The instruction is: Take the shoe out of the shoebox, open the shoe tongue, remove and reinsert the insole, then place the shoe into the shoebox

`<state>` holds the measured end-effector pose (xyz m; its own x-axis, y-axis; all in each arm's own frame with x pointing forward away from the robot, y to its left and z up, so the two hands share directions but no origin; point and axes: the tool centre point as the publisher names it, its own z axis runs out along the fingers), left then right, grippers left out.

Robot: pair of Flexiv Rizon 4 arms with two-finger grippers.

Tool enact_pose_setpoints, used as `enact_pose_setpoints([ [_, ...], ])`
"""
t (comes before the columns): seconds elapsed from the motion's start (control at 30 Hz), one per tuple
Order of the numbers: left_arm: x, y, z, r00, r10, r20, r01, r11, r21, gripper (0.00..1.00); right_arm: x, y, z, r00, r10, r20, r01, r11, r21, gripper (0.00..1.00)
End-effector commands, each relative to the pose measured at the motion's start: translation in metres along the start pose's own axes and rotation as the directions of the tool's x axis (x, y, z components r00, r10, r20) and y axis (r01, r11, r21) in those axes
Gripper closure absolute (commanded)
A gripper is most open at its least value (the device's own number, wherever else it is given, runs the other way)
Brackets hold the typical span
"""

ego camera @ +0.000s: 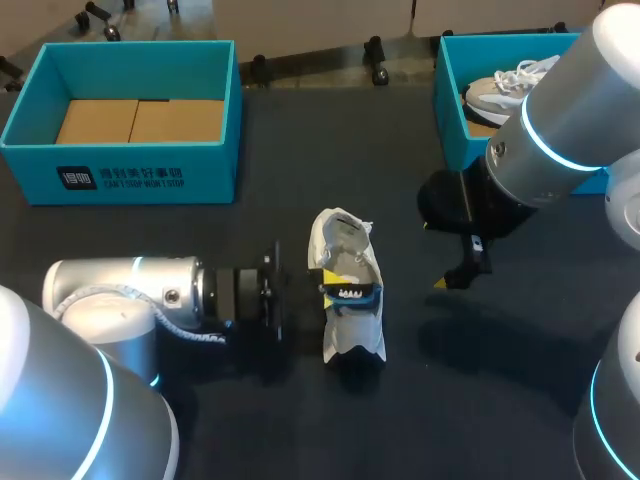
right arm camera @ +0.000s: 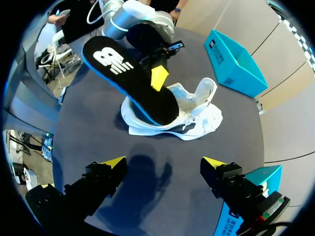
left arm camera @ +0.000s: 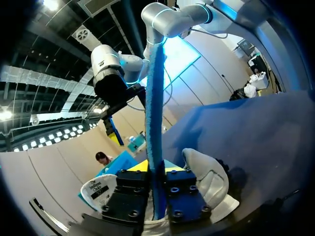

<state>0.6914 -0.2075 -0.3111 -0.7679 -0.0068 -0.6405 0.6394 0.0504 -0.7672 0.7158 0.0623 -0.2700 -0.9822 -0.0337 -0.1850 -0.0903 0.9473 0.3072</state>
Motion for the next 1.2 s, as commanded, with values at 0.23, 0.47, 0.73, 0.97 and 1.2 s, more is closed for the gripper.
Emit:
enact_pose_setpoints([
  [0.23,0.002,0.007,-0.003,1.0,0.003,-0.024,-0.003,1.0,-0.006,1.0,0.0,0.001,0.002,1.0,0.0,0.002,0.0,1.0,0.001,0.0],
  [0.47,0.004,0.018,0.0,0.999,0.004,-0.046,-0.005,1.0,-0.02,1.0,0.0,0.001,0.002,1.0,0.0,0.002,0.0,1.0,0.001,0.0],
  [0.73,0.009,0.031,0.003,0.998,0.001,-0.07,-0.003,1.0,-0.025,1.0,-0.004,0.014,0.009,1.0,-0.025,-0.016,0.025,0.999,-0.021,0.0],
  [0.97,0.009,0.038,0.004,0.997,0.001,-0.079,-0.004,0.999,-0.038,1.0,-0.007,0.025,0.023,0.998,-0.055,-0.035,0.054,0.998,-0.031,0.0],
  [1.2,0.008,0.04,0.003,0.997,0.004,-0.081,-0.008,0.999,-0.047,1.0,-0.009,0.034,0.036,0.998,-0.052,-0.033,0.051,0.998,-0.03,0.0],
])
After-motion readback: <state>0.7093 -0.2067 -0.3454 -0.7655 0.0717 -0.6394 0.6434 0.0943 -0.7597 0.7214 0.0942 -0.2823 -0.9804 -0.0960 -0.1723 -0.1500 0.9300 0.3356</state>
